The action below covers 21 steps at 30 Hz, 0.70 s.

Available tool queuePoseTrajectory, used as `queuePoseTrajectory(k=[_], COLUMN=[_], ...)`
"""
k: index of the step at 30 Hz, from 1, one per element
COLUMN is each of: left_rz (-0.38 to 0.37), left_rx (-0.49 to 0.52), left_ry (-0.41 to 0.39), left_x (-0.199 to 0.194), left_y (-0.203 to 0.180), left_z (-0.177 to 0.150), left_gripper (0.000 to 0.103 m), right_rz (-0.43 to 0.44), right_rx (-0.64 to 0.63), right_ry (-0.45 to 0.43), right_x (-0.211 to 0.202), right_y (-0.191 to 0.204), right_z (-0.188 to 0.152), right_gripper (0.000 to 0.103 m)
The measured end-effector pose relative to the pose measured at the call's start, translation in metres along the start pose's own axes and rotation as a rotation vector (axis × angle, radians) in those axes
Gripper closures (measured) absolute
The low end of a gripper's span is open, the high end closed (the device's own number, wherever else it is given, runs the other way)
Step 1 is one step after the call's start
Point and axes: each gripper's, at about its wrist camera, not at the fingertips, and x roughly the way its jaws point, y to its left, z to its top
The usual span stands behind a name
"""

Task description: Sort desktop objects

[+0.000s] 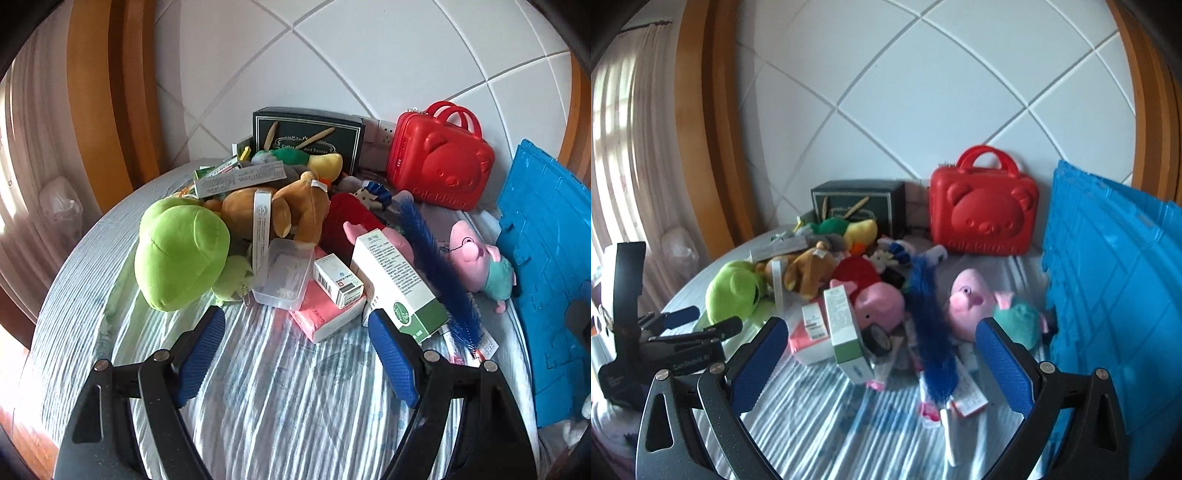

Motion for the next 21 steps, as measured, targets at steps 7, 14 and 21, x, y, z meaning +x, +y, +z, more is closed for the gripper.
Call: queuePoseTrajectory(k=[7,14,21], left_rz=[-0.03,-0.049,-0.016], left_rx=[-0.026,-0.037,0.035], left_ry=[0.075,0.144,0.1], left_x=[0.059,0.124,0.138], left_y=[-0.01,-0.034,-0.046], left_z=[0.01,0.023,0.026], left_gripper=[0.023,0.024,0.071], right_rz=[-0.01,-0.024,0.021], right_rx=[0.016,0.059,0.047], right_ry=[0.102,0.156,0.216], right_x=[0.055,0.093,0.121], right_y=[-0.009,-0.032,-0.028], right_z=[-0.014,-0.016,-0.025], right_gripper=[0.0,0.0,0.0])
